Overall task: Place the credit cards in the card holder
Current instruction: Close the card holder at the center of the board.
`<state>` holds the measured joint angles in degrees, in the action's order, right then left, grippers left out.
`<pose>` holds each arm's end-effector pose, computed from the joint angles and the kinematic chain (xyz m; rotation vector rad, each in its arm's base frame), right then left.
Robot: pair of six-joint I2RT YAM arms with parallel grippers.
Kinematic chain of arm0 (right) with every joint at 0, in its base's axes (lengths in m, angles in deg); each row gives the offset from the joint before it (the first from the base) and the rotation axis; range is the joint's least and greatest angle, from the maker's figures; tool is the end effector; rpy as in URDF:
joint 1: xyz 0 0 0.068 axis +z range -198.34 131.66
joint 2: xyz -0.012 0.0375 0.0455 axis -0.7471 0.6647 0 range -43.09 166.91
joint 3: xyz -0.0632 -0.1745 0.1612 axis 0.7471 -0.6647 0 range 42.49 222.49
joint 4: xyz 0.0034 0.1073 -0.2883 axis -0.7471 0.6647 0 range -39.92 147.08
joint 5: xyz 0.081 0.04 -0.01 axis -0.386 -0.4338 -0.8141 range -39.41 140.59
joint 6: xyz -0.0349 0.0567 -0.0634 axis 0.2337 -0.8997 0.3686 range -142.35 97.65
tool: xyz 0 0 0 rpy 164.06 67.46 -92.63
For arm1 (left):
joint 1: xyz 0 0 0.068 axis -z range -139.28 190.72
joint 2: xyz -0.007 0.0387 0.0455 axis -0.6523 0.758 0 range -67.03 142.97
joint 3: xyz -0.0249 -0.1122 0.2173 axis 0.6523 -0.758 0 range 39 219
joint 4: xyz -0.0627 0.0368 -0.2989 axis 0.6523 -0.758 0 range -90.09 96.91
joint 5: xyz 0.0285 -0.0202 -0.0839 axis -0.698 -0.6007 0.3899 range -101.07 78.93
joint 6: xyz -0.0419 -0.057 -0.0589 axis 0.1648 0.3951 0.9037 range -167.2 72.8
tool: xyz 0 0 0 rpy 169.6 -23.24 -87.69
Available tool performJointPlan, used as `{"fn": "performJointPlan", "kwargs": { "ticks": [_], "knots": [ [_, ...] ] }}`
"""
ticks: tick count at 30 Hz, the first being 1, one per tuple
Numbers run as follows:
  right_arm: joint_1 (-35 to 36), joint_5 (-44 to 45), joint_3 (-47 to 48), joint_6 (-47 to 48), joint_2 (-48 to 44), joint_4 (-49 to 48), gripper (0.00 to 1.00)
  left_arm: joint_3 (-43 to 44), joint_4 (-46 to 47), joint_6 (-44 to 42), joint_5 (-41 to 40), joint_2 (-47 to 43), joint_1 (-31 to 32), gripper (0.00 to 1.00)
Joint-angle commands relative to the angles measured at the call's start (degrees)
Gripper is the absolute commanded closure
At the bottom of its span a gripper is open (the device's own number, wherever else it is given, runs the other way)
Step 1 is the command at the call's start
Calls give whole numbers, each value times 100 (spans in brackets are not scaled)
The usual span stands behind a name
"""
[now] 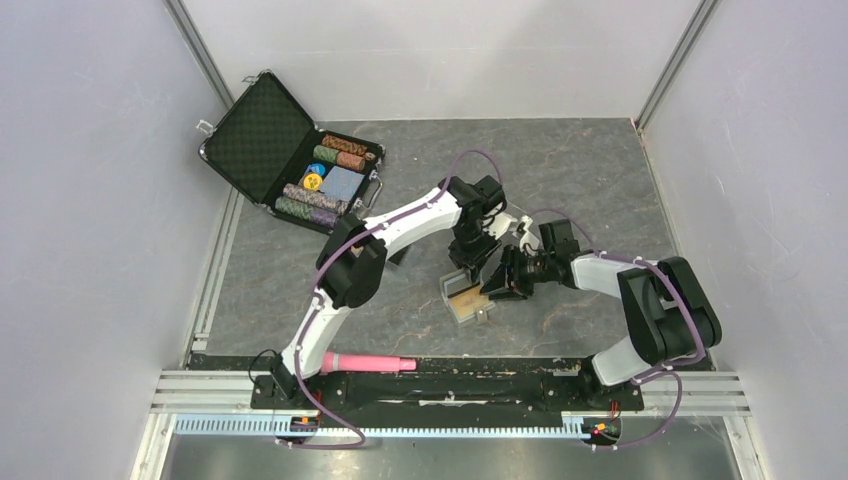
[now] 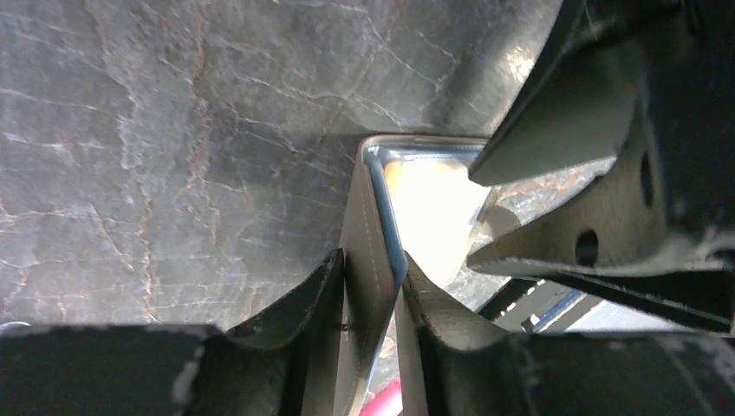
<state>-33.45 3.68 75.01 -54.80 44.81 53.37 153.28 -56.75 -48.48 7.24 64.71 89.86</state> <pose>0.2700 0.1341 0.0303 0.0859 2.6711 1.3528 0.3066 -0.3943 0.1080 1.3476 2.7715 -0.5510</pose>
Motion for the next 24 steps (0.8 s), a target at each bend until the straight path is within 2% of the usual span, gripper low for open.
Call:
{"fn": "performJointPlan", "kwargs": {
  "ticks": [1,5,11,16,18,22,24],
  "knots": [
    [-112,-100,-8,-7,-233,-283,58,-314,391,391,355,-639,51,70],
    [-174,-98,9,13,-220,-285,63,-262,351,281,24,-704,57,97],
    [-460,-76,166,-1,-197,-281,63,-204,222,-352,-610,-851,216,98],
    [-666,-63,263,-36,-167,-279,62,-472,295,-783,-1504,-942,678,88],
    [-689,-48,273,-47,-163,-284,62,-543,318,-826,-1799,-925,850,76],
    [-718,24,230,-69,-232,-284,61,-583,312,-849,-1997,-921,1062,64],
    [-741,41,199,-68,-246,-285,61,-572,313,-831,-1933,-950,1142,61]
  ]
}}
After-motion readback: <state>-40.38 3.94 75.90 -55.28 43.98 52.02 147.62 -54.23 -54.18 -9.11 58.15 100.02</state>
